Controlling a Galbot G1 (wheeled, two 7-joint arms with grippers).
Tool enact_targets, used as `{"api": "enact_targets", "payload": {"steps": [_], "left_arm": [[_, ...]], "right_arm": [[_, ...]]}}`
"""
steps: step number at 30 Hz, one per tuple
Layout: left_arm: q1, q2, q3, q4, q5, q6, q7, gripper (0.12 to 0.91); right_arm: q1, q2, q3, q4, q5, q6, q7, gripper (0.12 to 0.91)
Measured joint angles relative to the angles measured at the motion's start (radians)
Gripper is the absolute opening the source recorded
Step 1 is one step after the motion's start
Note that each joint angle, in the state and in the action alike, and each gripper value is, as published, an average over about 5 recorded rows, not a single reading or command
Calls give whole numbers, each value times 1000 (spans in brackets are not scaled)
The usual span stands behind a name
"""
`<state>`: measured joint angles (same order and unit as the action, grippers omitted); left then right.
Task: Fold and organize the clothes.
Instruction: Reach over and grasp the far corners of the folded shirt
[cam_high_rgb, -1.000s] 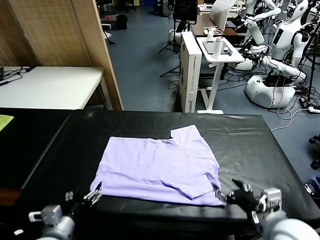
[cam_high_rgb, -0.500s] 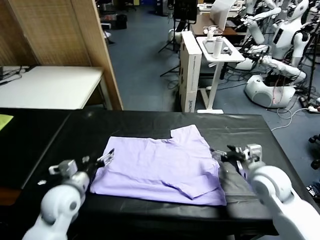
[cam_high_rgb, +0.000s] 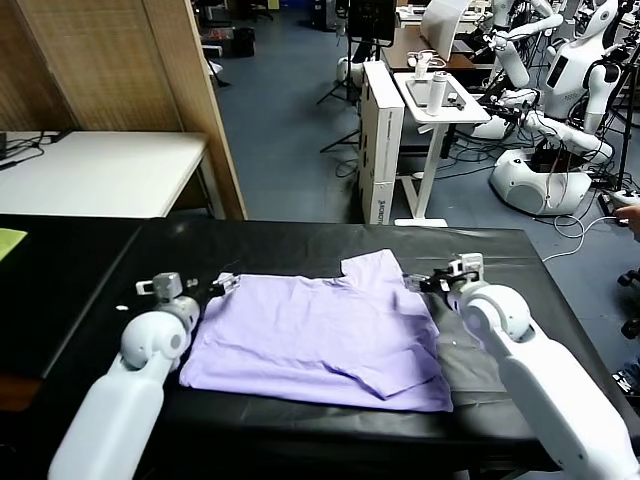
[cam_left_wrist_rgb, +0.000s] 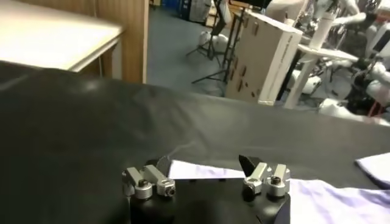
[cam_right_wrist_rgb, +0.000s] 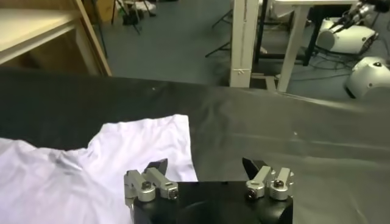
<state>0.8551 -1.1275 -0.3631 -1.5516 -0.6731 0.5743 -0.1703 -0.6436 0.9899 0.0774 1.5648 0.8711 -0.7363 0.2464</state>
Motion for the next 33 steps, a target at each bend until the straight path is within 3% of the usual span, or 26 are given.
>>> {"api": "enact_targets", "payload": {"steps": [10, 15, 24, 29, 33], "left_arm": [[-35, -9, 8, 83, 27, -8, 8, 907], [-25, -6, 5, 85, 31, -10, 12, 872], [3, -2, 3, 61, 33, -13, 21, 552], [9, -1, 2, 66, 46, -18, 30, 456], [14, 0, 1, 66, 52, -19, 36, 408]], "right_arm": [[44, 39, -28, -77, -1, 10, -15, 906], [52, 49, -37, -95, -4, 15, -18, 840], [52, 52, -42, -111, -7, 16, -31, 698], [52, 62, -44, -123, -10, 17, -38, 636], [53, 64, -48, -127, -11, 18, -41, 488]]}}
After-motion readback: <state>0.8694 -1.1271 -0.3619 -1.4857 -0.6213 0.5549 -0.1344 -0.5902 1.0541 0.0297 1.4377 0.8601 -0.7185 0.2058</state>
